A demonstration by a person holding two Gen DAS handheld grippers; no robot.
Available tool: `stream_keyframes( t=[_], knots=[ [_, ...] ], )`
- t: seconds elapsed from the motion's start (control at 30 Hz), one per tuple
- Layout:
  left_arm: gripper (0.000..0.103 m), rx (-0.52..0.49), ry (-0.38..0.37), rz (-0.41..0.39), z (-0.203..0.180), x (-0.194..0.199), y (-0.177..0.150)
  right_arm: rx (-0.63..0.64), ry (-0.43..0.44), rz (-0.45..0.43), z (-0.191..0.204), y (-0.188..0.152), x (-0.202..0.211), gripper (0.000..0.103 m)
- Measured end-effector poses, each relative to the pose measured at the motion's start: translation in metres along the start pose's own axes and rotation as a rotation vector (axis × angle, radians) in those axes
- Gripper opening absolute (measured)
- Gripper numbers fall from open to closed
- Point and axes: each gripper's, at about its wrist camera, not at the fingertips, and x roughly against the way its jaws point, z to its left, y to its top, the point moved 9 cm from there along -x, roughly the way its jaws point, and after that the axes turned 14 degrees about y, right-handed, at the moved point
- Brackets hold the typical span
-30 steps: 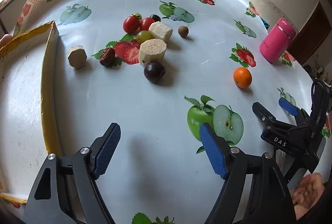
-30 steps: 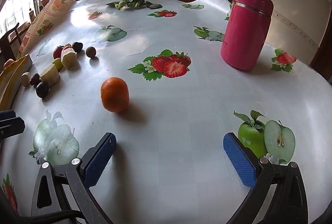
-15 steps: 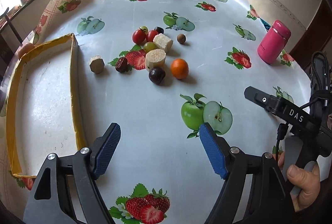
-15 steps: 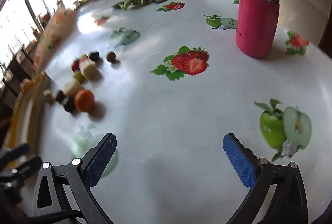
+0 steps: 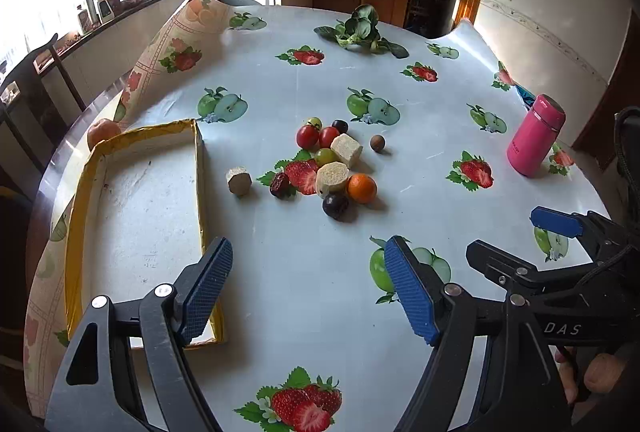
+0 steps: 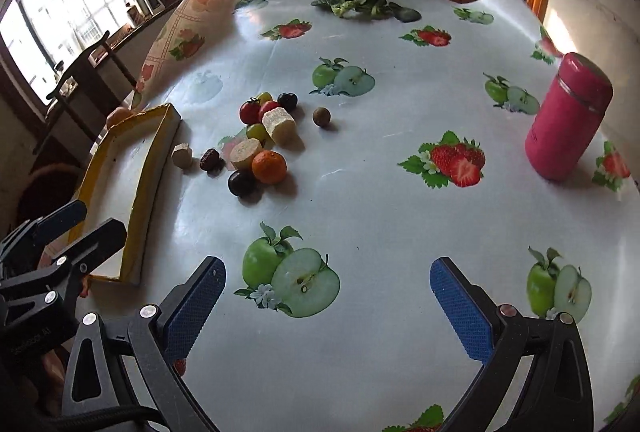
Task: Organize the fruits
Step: 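Move both tools toward the fruit cluster beside the yellow tray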
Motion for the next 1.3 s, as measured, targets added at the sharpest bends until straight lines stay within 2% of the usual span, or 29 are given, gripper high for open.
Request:
stream_keyframes(
  t=[0.27, 0.4, 0.97, 1.3],
  knots=[
    [0.078, 0.017, 0.019, -0.003, 0.01, 0.002, 0.004, 0.114, 0.005, -0.018, 0.025, 0.014, 0.009, 0.103],
    [0.078, 0.02, 0.024, 0.007, 0.015, -0.001, 0.003, 0.098, 0.02, -0.021, 0.025, 0.017, 0.007, 0.103],
    [0.078, 0.02, -0.014, 0.034, 0.012, -0.01, -0.002, 0.055, -0.037, -0.026, 0.006, 0.017, 0.013, 0.103],
    [0.078, 0.038, -0.03, 0.063, 0.018, -0.016, -0.01, 0.042, -0.028, -0.024, 0.005, 0.012, 0.01, 0.103]
  ],
)
